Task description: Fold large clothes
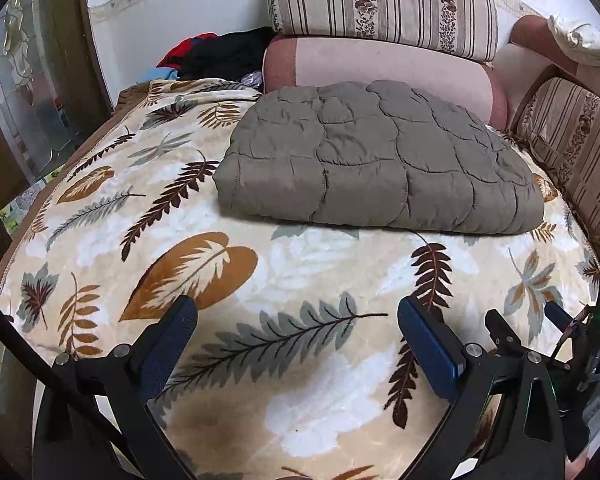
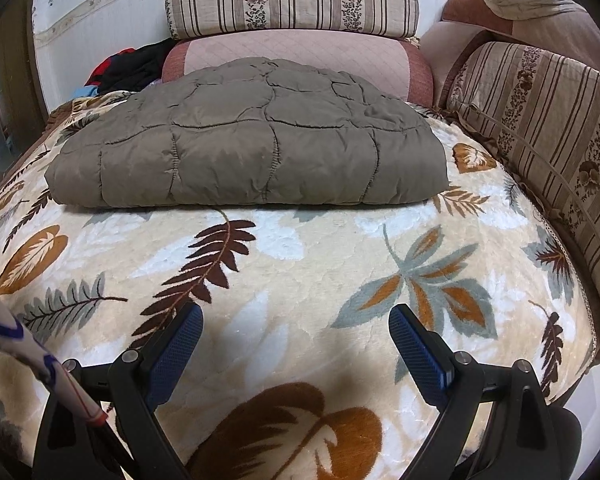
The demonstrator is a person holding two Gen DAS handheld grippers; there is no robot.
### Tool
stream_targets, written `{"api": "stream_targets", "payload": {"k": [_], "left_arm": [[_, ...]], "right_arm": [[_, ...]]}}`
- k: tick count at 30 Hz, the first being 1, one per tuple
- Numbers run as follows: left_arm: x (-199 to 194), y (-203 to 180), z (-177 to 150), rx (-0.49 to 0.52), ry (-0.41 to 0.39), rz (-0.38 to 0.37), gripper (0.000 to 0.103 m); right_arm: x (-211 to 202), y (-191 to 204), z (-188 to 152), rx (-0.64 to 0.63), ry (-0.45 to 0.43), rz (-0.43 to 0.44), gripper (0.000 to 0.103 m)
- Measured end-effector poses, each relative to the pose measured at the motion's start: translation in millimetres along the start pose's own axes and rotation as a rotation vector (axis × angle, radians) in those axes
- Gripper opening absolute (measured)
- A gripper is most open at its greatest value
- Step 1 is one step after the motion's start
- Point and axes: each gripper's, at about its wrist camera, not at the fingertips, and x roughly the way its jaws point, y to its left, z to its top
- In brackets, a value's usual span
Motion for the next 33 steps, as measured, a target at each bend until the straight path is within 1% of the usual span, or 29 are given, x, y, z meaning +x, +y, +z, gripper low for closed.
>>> {"api": "stream_targets", "payload": {"k": [7,9,11,13,15,17,21,23,26,30,33], "left_arm": [[1.9,-3.1,-2.5,0.012,0.010,-0.017,0.100],[2.8,-0.5,-2.8,0.000,0.007,-0.031,0.100],[5.5,1.0,-1.6,-0.008,0.017,-0.029,0.100],[5.0,1.9,-2.3,-0.014,0.016,-0.030,0.100],[4.0,1.1,-3.3,-0.001,0.012,-0.019,0.100],[3.3,1.2,-4.0,0.004,0.008,-0.013,0.100],[4.3,2.7,-3.1,-0.013,0.005,-0.030,0.100],[6.2,0.7,-3.2,-0.018,0.017,-0.058,0.100],[6.4,-5.1,-4.9,0.004,0.020,-0.057,0.100],[6.7,-9.6,-7.2,0.020,0.017,-0.051,0.100],[9.7,-10.1,-7.7,0.021,0.028,-0.054,0.100]], "right_arm": [[2.5,0.8,1.8,-0.004,0.008,-0.009,0.096],[1.3,2.0,13.4,-0.008,-0.003,-0.009,0.096],[-2.8,2.4,30.0,0.006,-0.022,0.013,0.096],[-9.8,3.4,45.3,0.013,-0.056,0.024,0.096],[-16.7,4.9,52.3,0.013,-0.096,0.022,0.097],[-17.7,5.8,48.5,0.003,-0.102,0.013,0.097],[-11.5,1.9,29.0,-0.022,-0.065,-0.027,0.097],[-10.7,-4.6,16.9,-0.014,-0.050,-0.052,0.097],[-9.1,-14.8,3.7,0.015,-0.019,-0.051,0.097],[-8.0,-14.0,1.5,0.009,-0.012,-0.047,0.097],[-10.4,-7.9,2.1,-0.008,-0.028,-0.046,0.097]]}}
